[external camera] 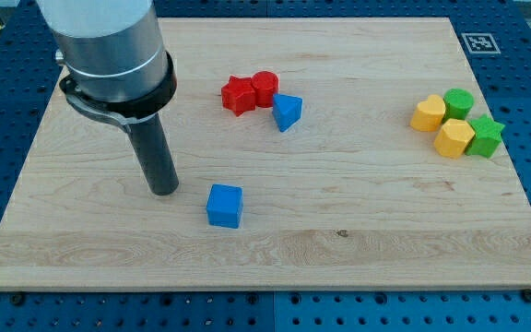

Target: Slide the blue cube towards right

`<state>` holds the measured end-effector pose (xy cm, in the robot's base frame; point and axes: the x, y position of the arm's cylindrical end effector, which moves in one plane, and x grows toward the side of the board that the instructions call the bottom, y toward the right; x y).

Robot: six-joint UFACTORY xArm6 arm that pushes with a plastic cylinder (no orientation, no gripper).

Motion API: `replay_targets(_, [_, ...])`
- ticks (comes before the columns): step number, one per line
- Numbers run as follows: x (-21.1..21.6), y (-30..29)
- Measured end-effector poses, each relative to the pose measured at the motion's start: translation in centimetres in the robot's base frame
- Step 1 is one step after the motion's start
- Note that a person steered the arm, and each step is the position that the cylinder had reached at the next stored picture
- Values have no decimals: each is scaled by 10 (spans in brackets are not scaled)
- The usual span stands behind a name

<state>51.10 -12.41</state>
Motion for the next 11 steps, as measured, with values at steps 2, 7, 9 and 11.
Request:
replay_targets(2, [24, 1])
replay_targets(7, [46, 75])
replay_targets(9, [12, 75])
replay_targets(11, [9, 75])
